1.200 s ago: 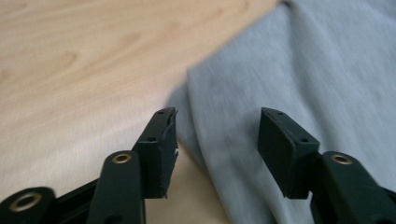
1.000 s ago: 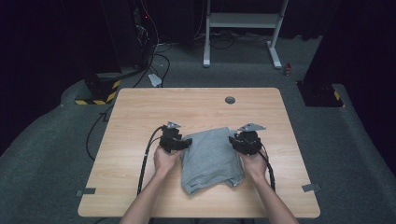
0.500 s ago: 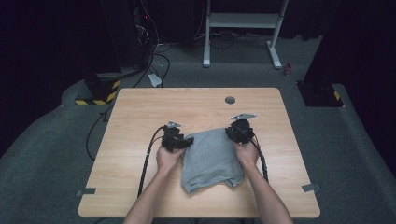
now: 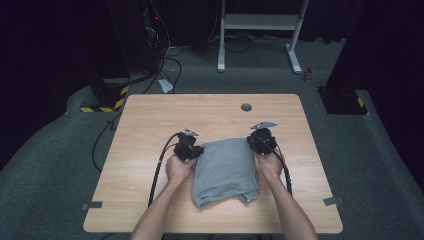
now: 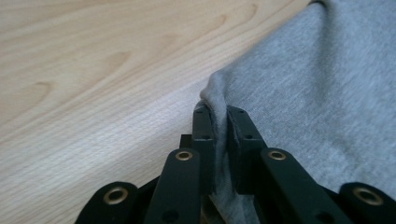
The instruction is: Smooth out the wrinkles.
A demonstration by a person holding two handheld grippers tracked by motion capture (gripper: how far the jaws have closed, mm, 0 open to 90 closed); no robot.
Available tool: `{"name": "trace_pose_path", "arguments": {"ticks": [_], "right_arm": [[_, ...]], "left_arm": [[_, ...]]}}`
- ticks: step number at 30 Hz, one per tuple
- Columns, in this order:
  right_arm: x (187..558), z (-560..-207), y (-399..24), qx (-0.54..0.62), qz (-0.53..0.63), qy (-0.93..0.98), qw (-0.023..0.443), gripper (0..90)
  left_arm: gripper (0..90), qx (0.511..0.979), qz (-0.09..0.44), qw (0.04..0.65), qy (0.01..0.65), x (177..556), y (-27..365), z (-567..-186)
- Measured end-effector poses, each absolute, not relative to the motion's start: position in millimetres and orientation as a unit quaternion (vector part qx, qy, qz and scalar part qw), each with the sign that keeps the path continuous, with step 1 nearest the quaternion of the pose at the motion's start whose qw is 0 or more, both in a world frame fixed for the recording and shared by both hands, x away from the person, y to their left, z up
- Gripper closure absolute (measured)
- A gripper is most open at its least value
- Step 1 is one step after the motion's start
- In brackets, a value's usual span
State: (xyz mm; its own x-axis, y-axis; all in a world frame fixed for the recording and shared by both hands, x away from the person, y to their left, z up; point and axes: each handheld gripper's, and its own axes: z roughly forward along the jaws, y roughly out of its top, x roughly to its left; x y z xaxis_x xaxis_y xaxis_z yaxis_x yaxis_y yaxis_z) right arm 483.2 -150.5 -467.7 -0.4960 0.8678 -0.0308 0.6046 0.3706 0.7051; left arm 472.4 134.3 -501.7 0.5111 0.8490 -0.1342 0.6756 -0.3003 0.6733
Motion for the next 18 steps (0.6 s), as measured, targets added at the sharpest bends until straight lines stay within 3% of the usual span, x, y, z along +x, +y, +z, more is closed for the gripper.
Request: {"name": "trace_pose_path", "arguments": {"ticks": [7,8,10,13,18], "right_arm": [[482.2,-473.6,-158.6,0.469,0.289,0.806,0.216,89.3],[483.8,-477.2,-159.6,0.480,0.286,0.806,0.194,82.8],[474.1,-474.2,-162.3,0.484,0.309,0.797,0.188,75.8],[447.9,-465.0,-163.9,0.462,0.335,0.798,0.193,72.3],[397.9,-472.8,-169.7,0.435,0.354,0.812,0.163,66.3]], "left_arm": [[81.8,0.790,0.137,0.336,0.494,471.1,137.9,-498.4],[80.1,0.792,0.137,0.332,0.494,472.2,138.0,-500.0],[69.8,0.782,0.137,0.347,0.498,471.9,141.5,-498.2],[53.5,0.783,0.147,0.364,0.483,463.0,143.0,-491.1],[45.2,0.797,0.151,0.391,0.435,426.1,136.0,-481.4]]}}
